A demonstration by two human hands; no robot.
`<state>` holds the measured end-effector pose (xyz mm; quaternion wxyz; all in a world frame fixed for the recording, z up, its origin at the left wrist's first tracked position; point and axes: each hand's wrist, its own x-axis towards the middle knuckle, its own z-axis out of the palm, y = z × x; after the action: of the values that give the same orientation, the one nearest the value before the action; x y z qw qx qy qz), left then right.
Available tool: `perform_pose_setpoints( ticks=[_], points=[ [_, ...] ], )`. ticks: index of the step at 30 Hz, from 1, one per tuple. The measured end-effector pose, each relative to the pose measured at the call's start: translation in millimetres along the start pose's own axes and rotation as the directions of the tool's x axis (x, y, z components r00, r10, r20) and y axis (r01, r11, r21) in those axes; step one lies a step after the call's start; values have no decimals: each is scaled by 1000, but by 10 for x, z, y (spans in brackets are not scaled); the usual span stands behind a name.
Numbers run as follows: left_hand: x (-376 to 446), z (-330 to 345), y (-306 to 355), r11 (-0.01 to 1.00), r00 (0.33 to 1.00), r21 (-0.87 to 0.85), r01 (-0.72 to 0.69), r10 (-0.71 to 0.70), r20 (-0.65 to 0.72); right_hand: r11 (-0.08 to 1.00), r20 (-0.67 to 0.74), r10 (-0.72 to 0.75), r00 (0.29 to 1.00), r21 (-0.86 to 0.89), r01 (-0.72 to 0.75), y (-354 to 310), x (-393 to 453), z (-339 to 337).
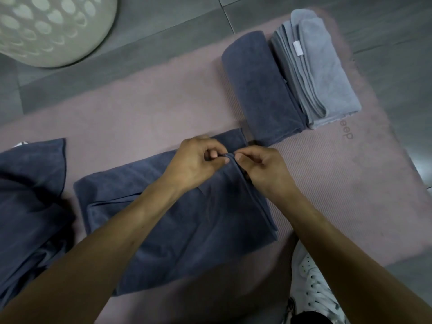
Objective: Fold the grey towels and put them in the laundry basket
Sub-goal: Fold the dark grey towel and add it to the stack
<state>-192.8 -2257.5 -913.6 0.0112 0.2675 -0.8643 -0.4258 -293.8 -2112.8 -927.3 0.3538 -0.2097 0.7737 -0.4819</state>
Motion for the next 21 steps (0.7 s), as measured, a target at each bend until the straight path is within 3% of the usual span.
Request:
perform_pose_setpoints(
  ticks=[5,14,21],
  points=[
    [262,52,-30,998,1000,69,8,-9,15,980,-143,200,969,34,-197,182,-54,-95],
    [636,278,61,972,992,196,130,-128,-24,960,-148,131,980,-227,-162,199,-173,-120],
    [631,394,17,940,996,332,84,-69,-56,940,-149,33,988,-331,-81,252,-342,-43]
  ],
)
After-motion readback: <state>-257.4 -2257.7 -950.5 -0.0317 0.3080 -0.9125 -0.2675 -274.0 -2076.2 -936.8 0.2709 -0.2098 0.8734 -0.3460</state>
